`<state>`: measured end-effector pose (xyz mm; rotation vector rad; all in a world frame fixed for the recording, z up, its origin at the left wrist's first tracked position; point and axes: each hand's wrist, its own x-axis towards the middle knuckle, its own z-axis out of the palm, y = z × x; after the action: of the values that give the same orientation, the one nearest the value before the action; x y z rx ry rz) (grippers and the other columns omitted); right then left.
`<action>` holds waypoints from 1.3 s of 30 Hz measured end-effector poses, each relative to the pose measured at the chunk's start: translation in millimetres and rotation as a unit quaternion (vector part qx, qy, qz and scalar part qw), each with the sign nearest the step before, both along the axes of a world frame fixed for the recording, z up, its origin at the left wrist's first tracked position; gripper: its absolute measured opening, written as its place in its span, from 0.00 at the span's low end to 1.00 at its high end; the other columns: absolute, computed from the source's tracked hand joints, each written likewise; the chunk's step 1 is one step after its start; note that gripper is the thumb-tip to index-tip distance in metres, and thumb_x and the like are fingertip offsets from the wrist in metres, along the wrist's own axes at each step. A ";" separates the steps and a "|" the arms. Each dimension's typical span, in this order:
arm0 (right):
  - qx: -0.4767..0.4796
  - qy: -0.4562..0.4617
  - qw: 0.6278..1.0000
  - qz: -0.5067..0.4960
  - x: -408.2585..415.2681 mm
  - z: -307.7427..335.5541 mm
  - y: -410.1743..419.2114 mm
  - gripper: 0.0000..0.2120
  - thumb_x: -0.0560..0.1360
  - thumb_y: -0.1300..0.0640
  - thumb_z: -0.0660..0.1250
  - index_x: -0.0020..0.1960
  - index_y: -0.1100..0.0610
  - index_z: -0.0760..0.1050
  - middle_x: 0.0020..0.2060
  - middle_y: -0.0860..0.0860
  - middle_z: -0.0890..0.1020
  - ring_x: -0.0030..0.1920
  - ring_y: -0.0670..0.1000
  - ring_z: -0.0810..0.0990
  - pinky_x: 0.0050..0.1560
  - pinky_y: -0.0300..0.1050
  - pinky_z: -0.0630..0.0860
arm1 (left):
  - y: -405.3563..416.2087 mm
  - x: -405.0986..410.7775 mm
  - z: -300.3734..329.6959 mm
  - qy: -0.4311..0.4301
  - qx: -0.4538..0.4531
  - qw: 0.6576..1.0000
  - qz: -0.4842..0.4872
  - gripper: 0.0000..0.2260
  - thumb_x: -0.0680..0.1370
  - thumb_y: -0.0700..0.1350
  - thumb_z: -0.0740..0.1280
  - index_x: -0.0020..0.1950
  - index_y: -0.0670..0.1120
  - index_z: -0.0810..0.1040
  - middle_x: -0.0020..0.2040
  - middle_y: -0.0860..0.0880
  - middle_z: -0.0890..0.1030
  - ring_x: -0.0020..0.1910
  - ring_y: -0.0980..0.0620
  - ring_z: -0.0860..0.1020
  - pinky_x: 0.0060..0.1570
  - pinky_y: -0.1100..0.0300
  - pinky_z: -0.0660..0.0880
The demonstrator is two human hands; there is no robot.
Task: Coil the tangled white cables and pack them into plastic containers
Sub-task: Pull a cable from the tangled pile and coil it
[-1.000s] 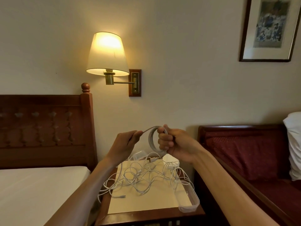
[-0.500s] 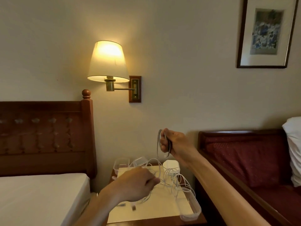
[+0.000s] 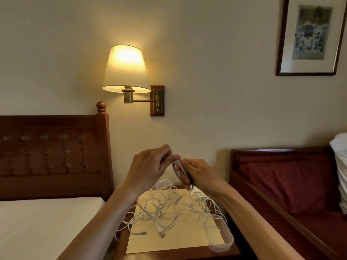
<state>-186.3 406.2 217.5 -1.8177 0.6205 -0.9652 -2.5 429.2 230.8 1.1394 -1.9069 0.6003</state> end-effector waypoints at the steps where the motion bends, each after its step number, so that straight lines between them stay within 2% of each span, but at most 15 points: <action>1: 0.015 -0.008 1.000 0.005 -0.4 -0.3 0.2 0.16 0.84 0.54 0.54 0.43 0.59 0.74 0.25 0.50 0.68 0.26 0.49 0.67 0.33 0.43 0.67 | -2.2 0.2 -1.1 0.049 0.043 0.998 -0.015 0.17 0.78 0.65 0.59 0.50 0.52 0.73 0.31 0.56 0.74 0.28 0.59 0.72 0.29 0.61 0.67; 3: 0.046 -0.041 0.998 0.014 -1.1 -1.4 -0.4 0.16 0.84 0.55 0.54 0.43 0.59 0.73 0.25 0.50 0.64 0.27 0.50 0.61 0.32 0.43 0.62 | -3.9 -0.9 -3.7 0.138 0.144 0.976 -0.083 0.19 0.76 0.63 0.61 0.59 0.53 0.75 0.41 0.56 0.80 0.31 0.62 0.75 0.34 0.62 0.69; 6: 0.079 -0.063 0.995 0.027 -0.2 -2.8 -0.7 0.16 0.84 0.56 0.52 0.42 0.59 0.72 0.26 0.50 0.60 0.27 0.49 0.57 0.31 0.43 0.58 | 3.3 -9.3 -7.0 0.212 0.268 0.920 -0.190 0.16 0.80 0.55 0.60 0.55 0.47 0.82 0.46 0.57 0.84 0.45 0.63 0.80 0.49 0.63 0.73; 9: 0.127 -0.104 0.985 0.061 -1.8 -1.8 -1.5 0.18 0.84 0.57 0.51 0.40 0.59 0.71 0.25 0.50 0.60 0.25 0.48 0.57 0.30 0.42 0.57 | 8.5 -12.2 -11.4 0.285 0.341 0.864 -0.237 0.17 0.81 0.53 0.58 0.50 0.44 0.83 0.31 0.57 0.79 0.28 0.58 0.69 0.31 0.68 0.65; 12: 0.153 -0.136 0.974 0.093 -2.1 -0.2 -2.1 0.18 0.84 0.57 0.50 0.40 0.59 0.70 0.24 0.49 0.59 0.24 0.47 0.56 0.30 0.43 0.55 | 6.0 -8.4 -14.6 0.338 0.362 0.818 -0.292 0.19 0.77 0.59 0.60 0.49 0.47 0.83 0.34 0.51 0.70 0.30 0.55 0.61 0.30 0.62 0.59; 16: 0.185 -0.129 0.964 0.144 -3.7 5.5 -2.7 0.18 0.84 0.55 0.49 0.42 0.59 0.72 0.24 0.49 0.60 0.24 0.48 0.59 0.32 0.44 0.57 | 2.7 -12.5 -14.2 0.370 0.345 0.806 -0.307 0.16 0.77 0.59 0.60 0.43 0.51 0.82 0.32 0.52 0.67 0.30 0.54 0.60 0.30 0.60 0.58; 20: 0.210 -0.096 0.958 0.169 -11.5 12.2 -3.3 0.18 0.84 0.53 0.50 0.41 0.57 0.71 0.24 0.47 0.60 0.25 0.46 0.60 0.31 0.41 0.62 | -2.5 -12.6 -20.4 0.348 0.296 0.844 -0.281 0.18 0.78 0.58 0.61 0.44 0.46 0.81 0.32 0.45 0.68 0.29 0.48 0.61 0.28 0.56 0.58; 22: 0.234 -0.137 0.949 0.160 -12.9 17.5 -3.3 0.18 0.84 0.54 0.48 0.39 0.55 0.69 0.24 0.46 0.60 0.24 0.45 0.59 0.29 0.39 0.62 | -9.1 -6.9 -26.9 0.346 0.266 0.867 -0.240 0.16 0.80 0.56 0.61 0.45 0.47 0.82 0.31 0.42 0.66 0.29 0.43 0.59 0.29 0.53 0.57; 25: 0.248 -0.242 0.928 0.140 -20.2 35.8 -11.8 0.17 0.84 0.54 0.48 0.40 0.55 0.68 0.24 0.45 0.61 0.23 0.45 0.60 0.27 0.37 0.63 | -20.0 9.7 -49.3 0.392 0.258 0.857 -0.213 0.15 0.82 0.51 0.58 0.43 0.50 0.82 0.32 0.50 0.72 0.28 0.50 0.64 0.28 0.58 0.60; 28: 0.231 -0.260 0.930 0.117 -28.9 52.7 -18.7 0.18 0.85 0.53 0.48 0.41 0.56 0.69 0.25 0.46 0.63 0.25 0.45 0.63 0.28 0.38 0.66 | -25.8 26.3 -75.2 0.400 0.240 0.874 -0.135 0.15 0.82 0.52 0.58 0.43 0.50 0.79 0.34 0.50 0.72 0.29 0.53 0.67 0.30 0.57 0.63; 31: 0.190 -0.213 0.956 0.071 -25.1 50.6 -21.7 0.17 0.85 0.52 0.49 0.43 0.57 0.70 0.27 0.48 0.66 0.27 0.46 0.65 0.32 0.40 0.67 | -32.8 31.2 -86.7 0.265 0.259 0.929 0.012 0.16 0.83 0.53 0.57 0.38 0.51 0.75 0.33 0.51 0.76 0.33 0.51 0.73 0.35 0.53 0.69; 33: 0.139 -0.169 0.975 0.026 -18.3 42.7 -25.2 0.17 0.84 0.51 0.51 0.42 0.57 0.71 0.27 0.49 0.70 0.28 0.47 0.68 0.32 0.39 0.69 | -26.2 15.7 -76.3 0.088 0.346 0.931 0.075 0.18 0.83 0.55 0.55 0.38 0.49 0.75 0.36 0.50 0.79 0.38 0.49 0.78 0.42 0.52 0.75; 35: 0.026 -0.076 0.996 -0.048 -11.4 32.7 -27.0 0.17 0.84 0.51 0.54 0.41 0.58 0.72 0.27 0.50 0.76 0.29 0.48 0.73 0.34 0.41 0.72 | -6.6 -7.9 -56.0 -0.058 0.381 0.921 0.054 0.19 0.82 0.57 0.55 0.40 0.48 0.77 0.35 0.51 0.78 0.35 0.52 0.77 0.42 0.52 0.77; 37: -0.079 0.021 0.992 -0.099 -5.9 21.5 -24.3 0.17 0.84 0.52 0.54 0.40 0.58 0.72 0.28 0.51 0.79 0.28 0.48 0.76 0.35 0.43 0.73 | 15.8 -24.9 -30.5 -0.094 0.332 0.938 -0.003 0.20 0.82 0.58 0.55 0.37 0.48 0.73 0.29 0.52 0.75 0.27 0.57 0.72 0.34 0.56 0.71; 39: -0.115 0.061 0.987 -0.099 -2.0 12.1 -18.5 0.17 0.84 0.54 0.55 0.39 0.59 0.72 0.27 0.50 0.79 0.26 0.46 0.76 0.33 0.42 0.72 | 28.3 -28.4 -10.1 -0.086 0.205 0.975 -0.028 0.18 0.82 0.57 0.57 0.35 0.53 0.73 0.28 0.56 0.78 0.24 0.59 0.70 0.29 0.62 0.68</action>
<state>-188.3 387.6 229.5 -2.0598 0.8043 -1.1005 -30.9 457.6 220.7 1.3165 -2.2737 0.2861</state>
